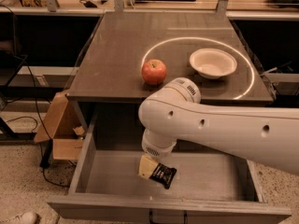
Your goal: Pick rxbar chocolate from top drawer and place on counter
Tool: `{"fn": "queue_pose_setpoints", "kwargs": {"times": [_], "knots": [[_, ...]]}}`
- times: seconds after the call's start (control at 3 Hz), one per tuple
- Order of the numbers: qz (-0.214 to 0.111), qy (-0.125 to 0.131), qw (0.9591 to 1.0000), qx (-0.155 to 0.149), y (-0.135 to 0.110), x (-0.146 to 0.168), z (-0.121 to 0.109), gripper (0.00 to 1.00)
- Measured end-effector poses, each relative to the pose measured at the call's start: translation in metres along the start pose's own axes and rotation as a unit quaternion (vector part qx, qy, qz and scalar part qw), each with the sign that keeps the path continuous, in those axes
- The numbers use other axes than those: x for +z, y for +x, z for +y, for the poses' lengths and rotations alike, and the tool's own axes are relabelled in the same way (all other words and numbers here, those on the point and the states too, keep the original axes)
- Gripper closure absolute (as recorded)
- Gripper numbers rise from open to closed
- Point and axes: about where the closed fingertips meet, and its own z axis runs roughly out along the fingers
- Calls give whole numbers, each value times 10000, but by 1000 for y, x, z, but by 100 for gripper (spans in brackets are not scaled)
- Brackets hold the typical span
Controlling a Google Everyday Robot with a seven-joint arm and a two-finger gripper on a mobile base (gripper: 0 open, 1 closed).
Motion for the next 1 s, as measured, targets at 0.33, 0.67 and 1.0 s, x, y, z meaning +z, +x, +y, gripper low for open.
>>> {"fn": "queue_pose_setpoints", "kwargs": {"times": [0.33, 0.67, 1.0], "knots": [[0, 0, 10000, 0, 0, 0, 0, 48], [0, 0, 10000, 0, 0, 0, 0, 47], [2, -4, 10000, -29, 0, 1, 1, 24]]}}
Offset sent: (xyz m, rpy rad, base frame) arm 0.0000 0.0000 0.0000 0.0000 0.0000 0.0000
